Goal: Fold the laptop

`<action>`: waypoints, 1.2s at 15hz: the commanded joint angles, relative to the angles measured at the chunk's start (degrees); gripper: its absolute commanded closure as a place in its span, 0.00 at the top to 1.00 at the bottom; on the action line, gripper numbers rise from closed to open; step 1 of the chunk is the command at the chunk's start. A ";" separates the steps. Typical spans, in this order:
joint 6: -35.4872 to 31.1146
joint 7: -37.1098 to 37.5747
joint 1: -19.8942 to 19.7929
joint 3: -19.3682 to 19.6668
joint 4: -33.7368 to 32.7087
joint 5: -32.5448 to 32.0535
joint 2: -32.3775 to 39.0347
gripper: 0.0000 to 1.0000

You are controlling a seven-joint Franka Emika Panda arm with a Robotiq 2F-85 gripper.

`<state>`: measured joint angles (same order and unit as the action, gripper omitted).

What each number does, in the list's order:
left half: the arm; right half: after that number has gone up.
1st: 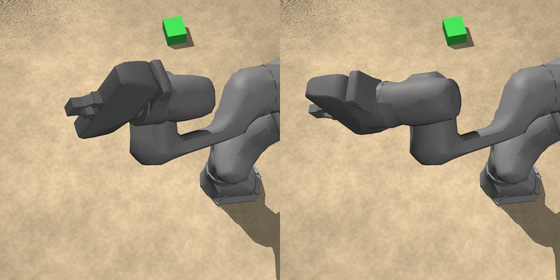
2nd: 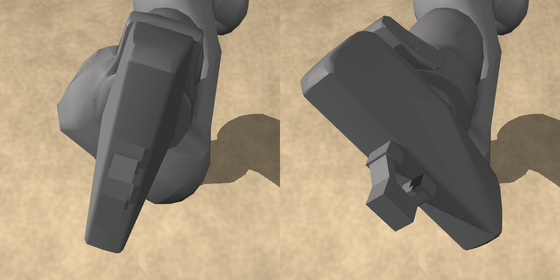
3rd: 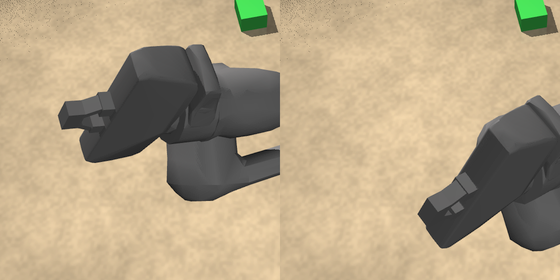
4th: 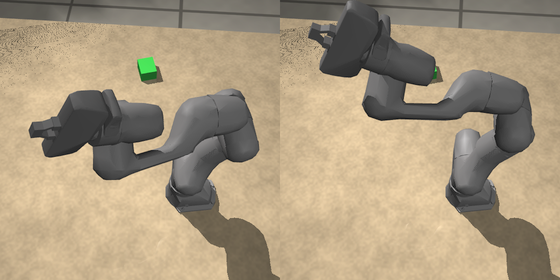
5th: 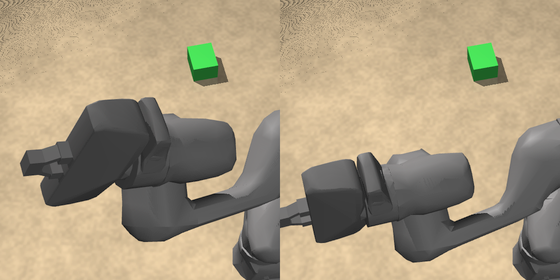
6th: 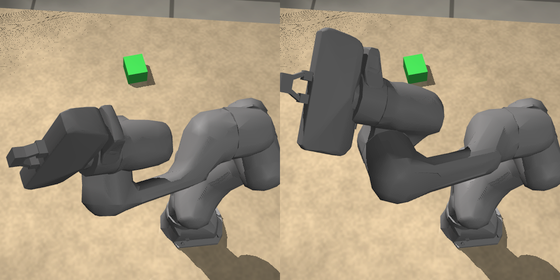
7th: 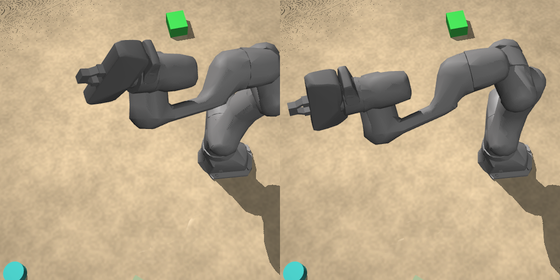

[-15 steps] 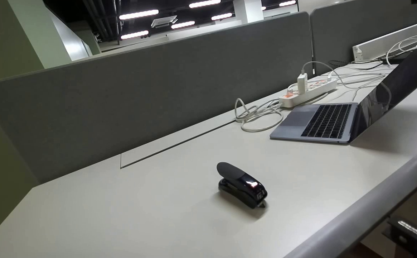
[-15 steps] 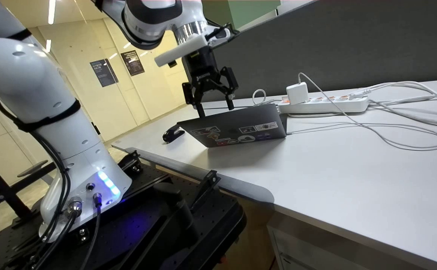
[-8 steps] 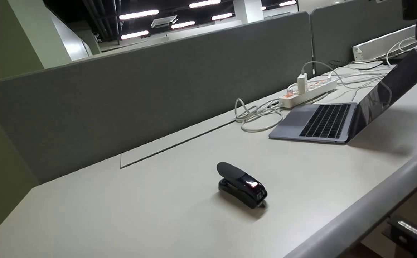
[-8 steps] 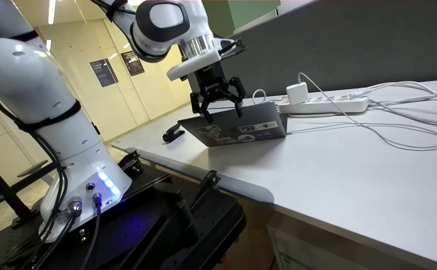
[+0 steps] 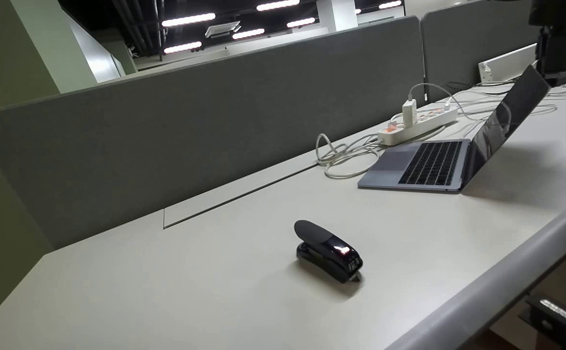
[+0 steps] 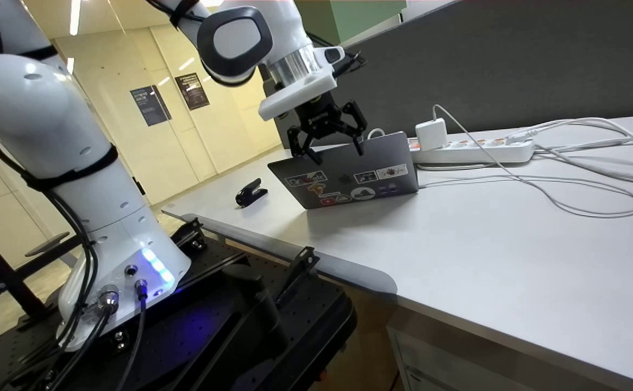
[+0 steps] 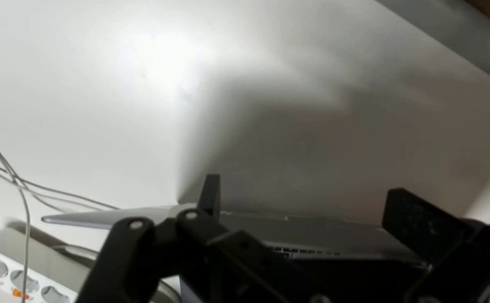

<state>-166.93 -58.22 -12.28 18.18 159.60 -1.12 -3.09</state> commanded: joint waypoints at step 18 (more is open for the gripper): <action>-2.14 -42.56 16.96 0.24 -4.39 58.40 -2.46 1.00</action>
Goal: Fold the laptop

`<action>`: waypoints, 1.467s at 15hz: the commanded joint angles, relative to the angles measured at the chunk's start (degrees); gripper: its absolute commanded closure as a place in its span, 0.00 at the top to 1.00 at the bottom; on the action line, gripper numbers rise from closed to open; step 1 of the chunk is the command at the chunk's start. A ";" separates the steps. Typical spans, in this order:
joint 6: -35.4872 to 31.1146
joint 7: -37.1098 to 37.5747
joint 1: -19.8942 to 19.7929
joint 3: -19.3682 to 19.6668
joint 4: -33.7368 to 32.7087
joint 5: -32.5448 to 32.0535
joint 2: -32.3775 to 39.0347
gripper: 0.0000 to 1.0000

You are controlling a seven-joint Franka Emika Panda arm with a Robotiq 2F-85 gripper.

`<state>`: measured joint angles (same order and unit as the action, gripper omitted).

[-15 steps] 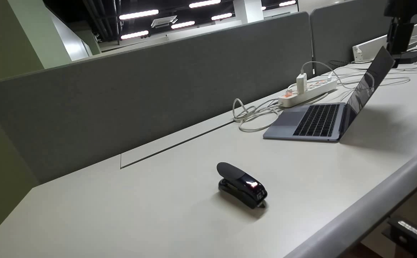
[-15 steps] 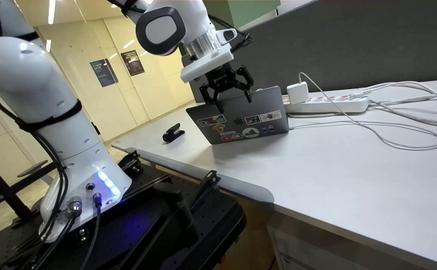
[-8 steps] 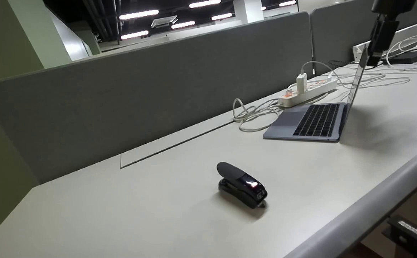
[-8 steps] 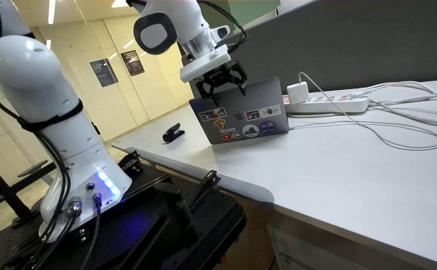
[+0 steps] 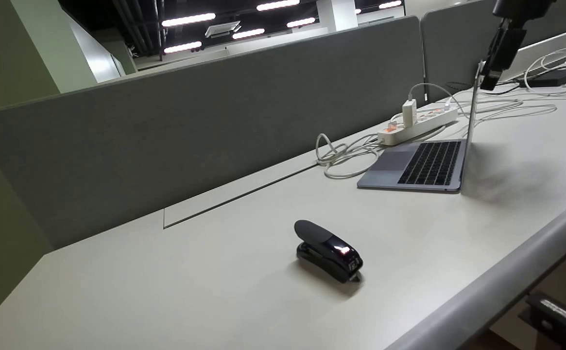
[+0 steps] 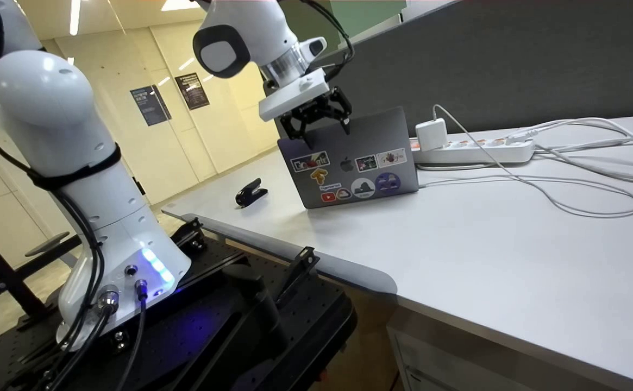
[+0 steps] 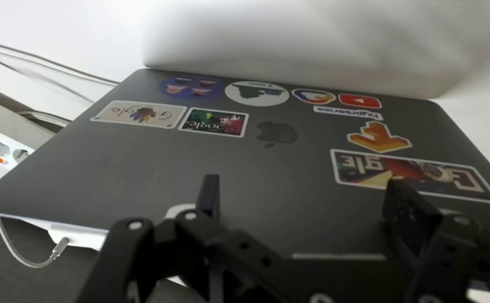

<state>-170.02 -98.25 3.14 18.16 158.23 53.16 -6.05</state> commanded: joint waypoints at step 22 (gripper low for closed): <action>-0.15 -12.80 4.12 -1.59 -16.90 23.80 11.06 1.00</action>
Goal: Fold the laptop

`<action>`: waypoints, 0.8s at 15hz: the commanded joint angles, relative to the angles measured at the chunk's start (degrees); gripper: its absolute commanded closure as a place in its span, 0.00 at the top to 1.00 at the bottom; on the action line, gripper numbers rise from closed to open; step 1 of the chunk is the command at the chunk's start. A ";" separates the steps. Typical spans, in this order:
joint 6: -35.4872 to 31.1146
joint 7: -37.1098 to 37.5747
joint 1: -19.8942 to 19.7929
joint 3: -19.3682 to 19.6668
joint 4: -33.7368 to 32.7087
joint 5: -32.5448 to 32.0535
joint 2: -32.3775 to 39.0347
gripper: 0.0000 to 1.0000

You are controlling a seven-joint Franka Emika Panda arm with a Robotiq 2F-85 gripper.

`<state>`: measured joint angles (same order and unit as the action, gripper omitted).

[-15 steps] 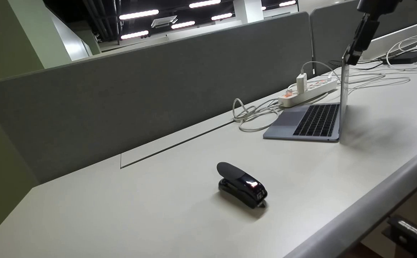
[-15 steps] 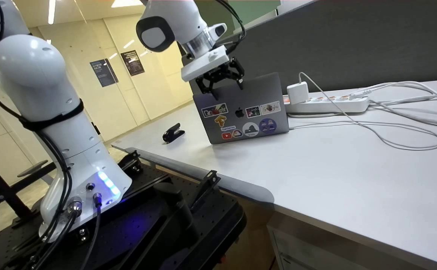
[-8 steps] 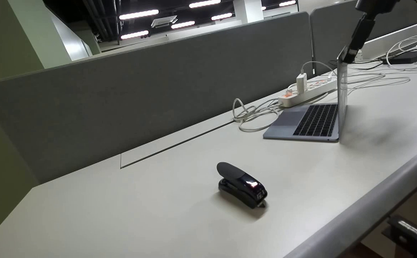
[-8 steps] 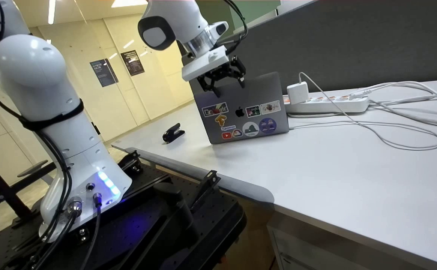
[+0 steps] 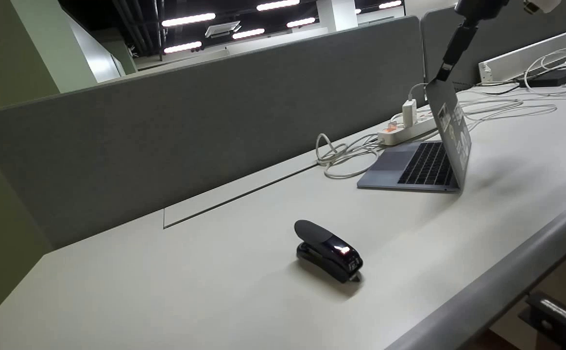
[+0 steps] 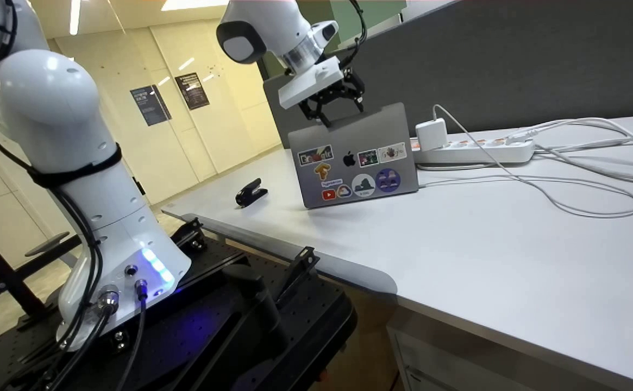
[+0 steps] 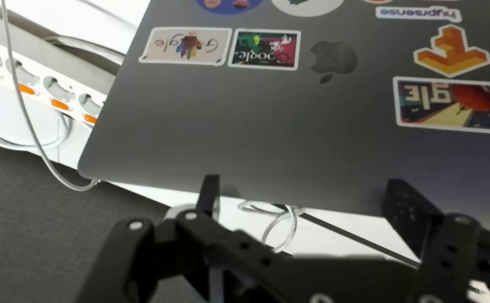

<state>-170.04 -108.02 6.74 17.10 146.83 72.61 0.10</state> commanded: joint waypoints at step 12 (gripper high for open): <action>8.15 0.68 0.06 -1.17 -18.02 -0.25 24.23 1.00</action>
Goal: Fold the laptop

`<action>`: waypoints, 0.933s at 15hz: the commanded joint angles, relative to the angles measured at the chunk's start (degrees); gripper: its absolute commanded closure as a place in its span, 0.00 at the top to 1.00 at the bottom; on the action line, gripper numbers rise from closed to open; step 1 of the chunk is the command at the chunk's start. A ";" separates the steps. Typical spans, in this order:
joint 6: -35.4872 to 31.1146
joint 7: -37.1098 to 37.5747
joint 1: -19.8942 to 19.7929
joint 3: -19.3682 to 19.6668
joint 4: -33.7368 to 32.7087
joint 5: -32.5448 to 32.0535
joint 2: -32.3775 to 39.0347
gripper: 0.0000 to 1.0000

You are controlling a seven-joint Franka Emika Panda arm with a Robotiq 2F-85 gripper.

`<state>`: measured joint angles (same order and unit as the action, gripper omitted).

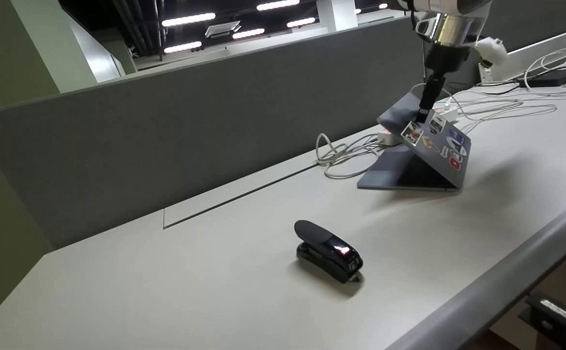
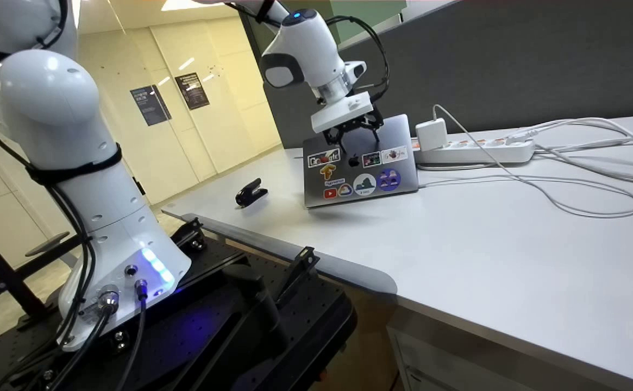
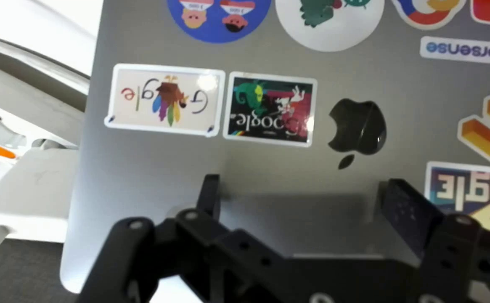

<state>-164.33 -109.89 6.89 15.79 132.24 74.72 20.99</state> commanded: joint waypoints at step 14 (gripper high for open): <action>4.88 5.32 1.10 0.09 -8.89 -5.40 6.90 1.00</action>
<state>-160.11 -108.43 7.49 15.49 125.76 70.65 25.75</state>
